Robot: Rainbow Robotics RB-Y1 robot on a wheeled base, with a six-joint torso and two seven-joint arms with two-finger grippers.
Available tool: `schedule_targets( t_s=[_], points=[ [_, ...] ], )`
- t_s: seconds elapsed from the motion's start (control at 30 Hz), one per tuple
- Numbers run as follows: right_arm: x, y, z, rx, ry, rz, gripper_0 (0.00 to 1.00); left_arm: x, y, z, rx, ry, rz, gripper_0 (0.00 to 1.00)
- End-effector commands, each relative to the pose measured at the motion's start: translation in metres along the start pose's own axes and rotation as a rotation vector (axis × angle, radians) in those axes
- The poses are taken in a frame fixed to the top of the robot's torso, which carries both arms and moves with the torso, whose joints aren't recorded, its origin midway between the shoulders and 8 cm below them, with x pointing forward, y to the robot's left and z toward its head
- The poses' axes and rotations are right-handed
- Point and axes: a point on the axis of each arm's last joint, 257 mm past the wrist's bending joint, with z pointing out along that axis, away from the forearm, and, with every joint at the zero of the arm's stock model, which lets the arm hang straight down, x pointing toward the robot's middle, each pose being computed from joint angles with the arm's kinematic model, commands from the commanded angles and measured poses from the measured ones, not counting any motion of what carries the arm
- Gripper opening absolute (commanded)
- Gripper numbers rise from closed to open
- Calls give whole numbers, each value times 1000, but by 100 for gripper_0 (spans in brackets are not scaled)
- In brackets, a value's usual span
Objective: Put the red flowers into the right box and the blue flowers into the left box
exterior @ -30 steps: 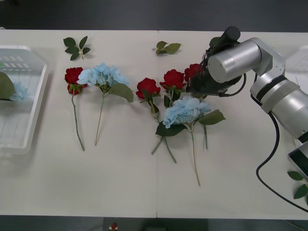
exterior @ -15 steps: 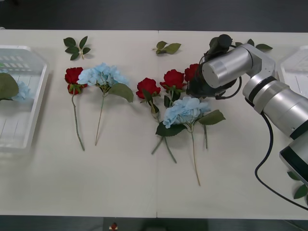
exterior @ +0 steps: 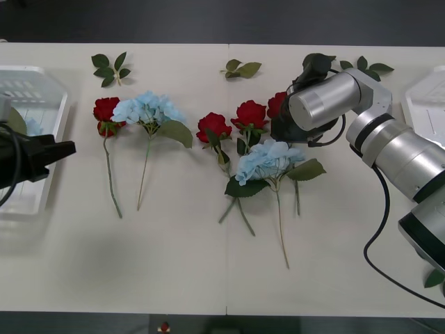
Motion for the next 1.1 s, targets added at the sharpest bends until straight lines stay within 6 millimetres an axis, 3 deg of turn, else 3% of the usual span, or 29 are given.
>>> schedule_targets(
  t_s=[0.03,0.07,0.13,0.33,0.47,0.63,0.9,1.1],
  points=[
    [-29,28,-17,-41,-58,-4,0,-8,2,25,-39,38,4,73],
    [-29,28,-17,-41,-58,-4,0,-3,5,36,-56,53,-7,92],
    [-29,29,-17,-42,-59,-4,0,3,11,47,-87,68,-15,100],
    [-32,31,-17,-52,-68,-8,0,24,49,65,-234,85,-63,100],
    [-41,21,-24,-48,-87,-16,0,25,73,72,-324,92,-58,100],
    [-55,0,-46,-45,-89,-37,0,23,95,80,-411,96,-54,100],
    [-72,-67,-93,-44,-70,-110,0,24,115,98,-463,116,-66,100],
    [-86,-153,-128,14,-90,-169,0,46,119,115,-471,180,-112,100]
  ],
)
